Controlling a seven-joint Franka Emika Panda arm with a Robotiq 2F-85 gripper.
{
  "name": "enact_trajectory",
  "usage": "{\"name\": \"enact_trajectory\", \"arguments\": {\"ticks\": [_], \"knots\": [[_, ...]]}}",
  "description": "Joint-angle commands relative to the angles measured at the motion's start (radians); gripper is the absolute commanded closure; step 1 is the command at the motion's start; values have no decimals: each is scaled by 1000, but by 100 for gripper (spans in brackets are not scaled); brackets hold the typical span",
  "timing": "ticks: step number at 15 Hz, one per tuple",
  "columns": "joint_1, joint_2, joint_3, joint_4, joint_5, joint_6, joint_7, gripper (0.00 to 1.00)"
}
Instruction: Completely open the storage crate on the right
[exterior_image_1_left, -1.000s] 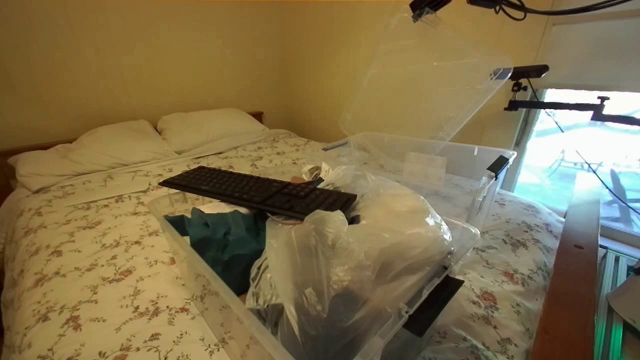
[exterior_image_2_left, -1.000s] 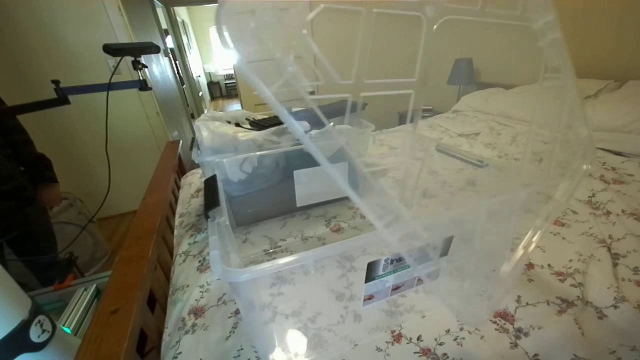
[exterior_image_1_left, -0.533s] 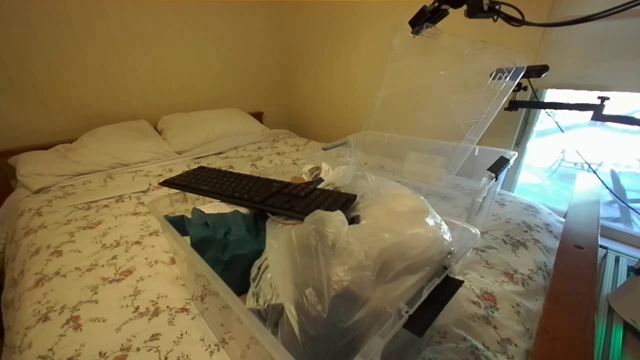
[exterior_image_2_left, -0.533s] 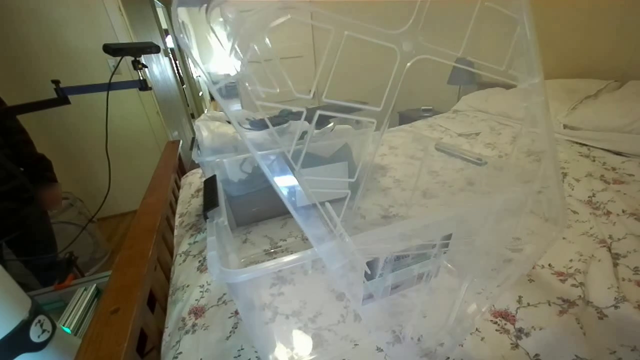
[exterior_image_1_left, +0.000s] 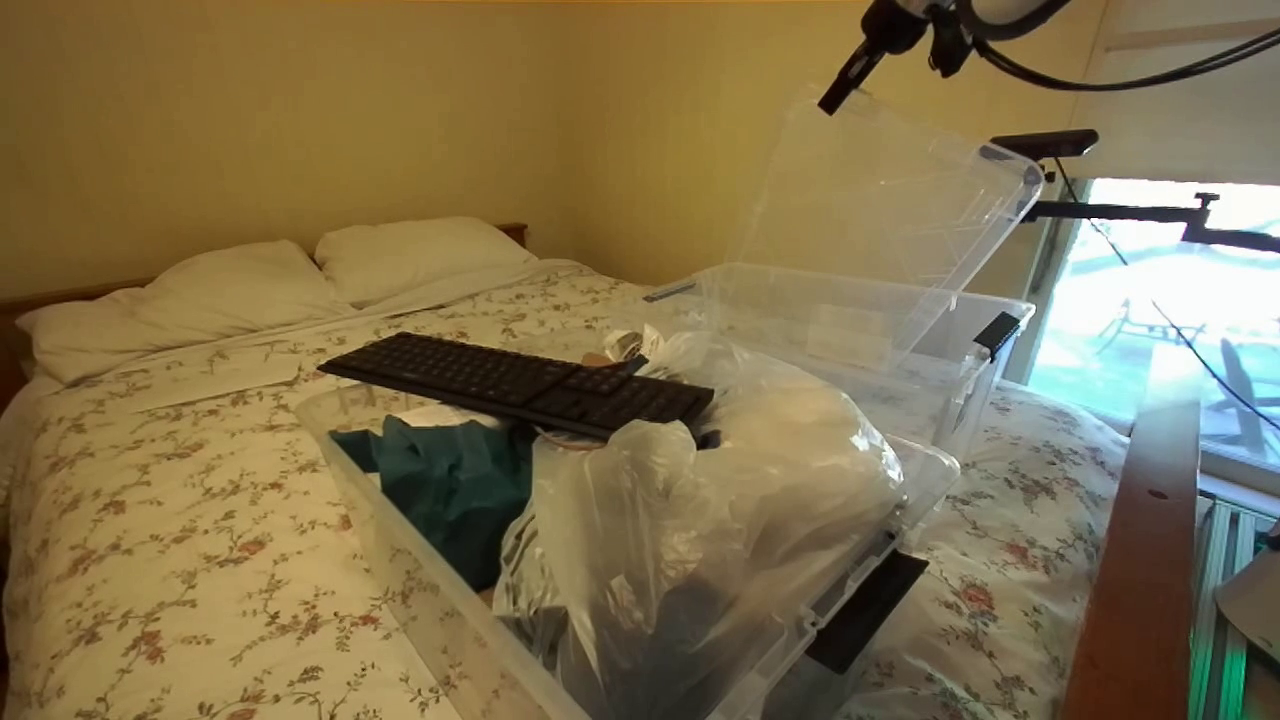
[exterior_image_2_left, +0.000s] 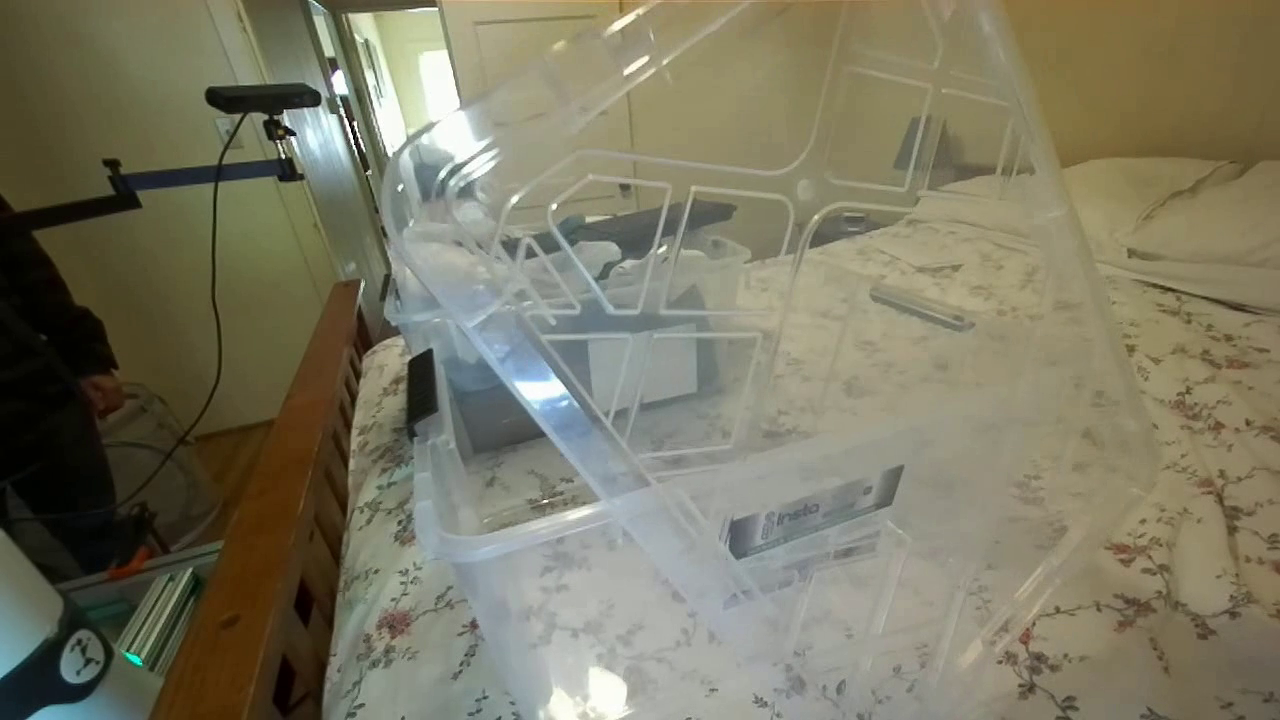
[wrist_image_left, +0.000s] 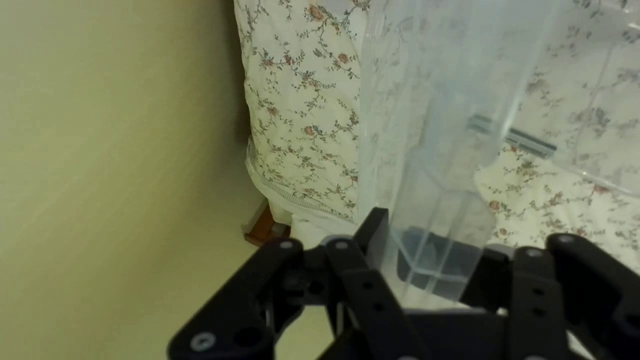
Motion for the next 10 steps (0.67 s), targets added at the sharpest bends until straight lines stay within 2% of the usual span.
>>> {"name": "enact_trajectory", "arguments": {"ticks": [1,3,5,10], "knots": [[-1,-18,48,-18,-115,-104,-35,65],[19,-27,52,-20,-106,-128,-87,59],[36,-37,48,-9,-77,-145,-143,45],[81,-70,0,81,97,-208,-309,11]]}}
